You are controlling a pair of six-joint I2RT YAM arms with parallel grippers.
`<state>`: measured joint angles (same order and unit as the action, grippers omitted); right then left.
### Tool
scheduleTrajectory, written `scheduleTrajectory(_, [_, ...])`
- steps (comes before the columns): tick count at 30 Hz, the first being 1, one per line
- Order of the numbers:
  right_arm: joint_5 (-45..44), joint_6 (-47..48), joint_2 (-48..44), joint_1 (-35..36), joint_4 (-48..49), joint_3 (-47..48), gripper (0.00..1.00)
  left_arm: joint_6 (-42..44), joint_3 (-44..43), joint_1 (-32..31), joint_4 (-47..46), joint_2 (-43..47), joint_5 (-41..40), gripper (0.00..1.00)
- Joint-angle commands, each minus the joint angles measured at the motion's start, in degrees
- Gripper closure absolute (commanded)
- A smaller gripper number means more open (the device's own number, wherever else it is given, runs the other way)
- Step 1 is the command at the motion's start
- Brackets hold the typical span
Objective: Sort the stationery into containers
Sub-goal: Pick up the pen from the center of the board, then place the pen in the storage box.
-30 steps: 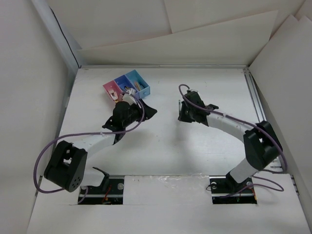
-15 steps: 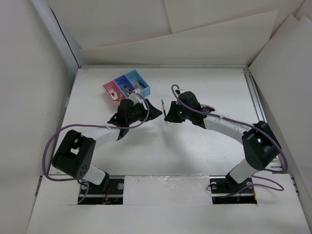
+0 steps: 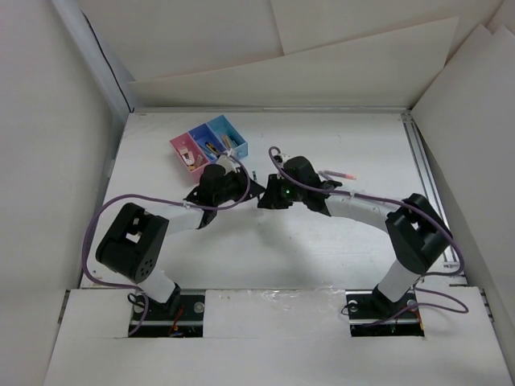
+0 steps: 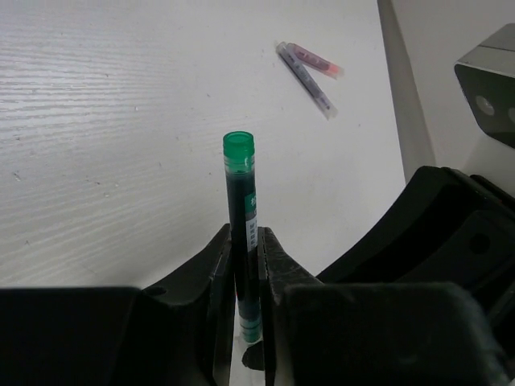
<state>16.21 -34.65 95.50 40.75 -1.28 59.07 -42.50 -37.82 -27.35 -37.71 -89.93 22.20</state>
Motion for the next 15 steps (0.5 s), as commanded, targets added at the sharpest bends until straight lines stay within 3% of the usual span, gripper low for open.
scheduleTrajectory(1, [1.02,0.82,-0.84,0.47,3.74,0.61,1.00,0.32,-2.34,0.28,-2.11,1.07,-1.98,0.96])
scheduleTrajectory(2, [1.02,0.82,-1.72,0.47,3.74,0.09,0.97,0.31,-3.04,0.28,-2.10,1.07,-2.76,0.97])
scheduleTrajectory(3, [1.02,0.82,-2.25,0.47,3.74,0.08,0.81,0.31,-3.92,0.28,-1.06,1.07,-2.77,0.97])
scheduleTrajectory(6, [1.02,0.82,-5.66,-0.06,3.74,-1.76,0.54,-0.21,-6.72,0.28,2.02,1.07,-5.05,0.99])
scheduleTrajectory(10, [-0.12,1.34,-12.52,-1.55,2.25,-4.66,0.47,-0.21,-12.00,0.90,6.24,1.07,-9.71,0.99])
scheduleTrajectory(15, [-7.04,1.34,-21.66,-4.89,-0.91,-7.92,0.47,-0.74,-19.38,6.86,8.88,-1.72,-13.48,0.99])
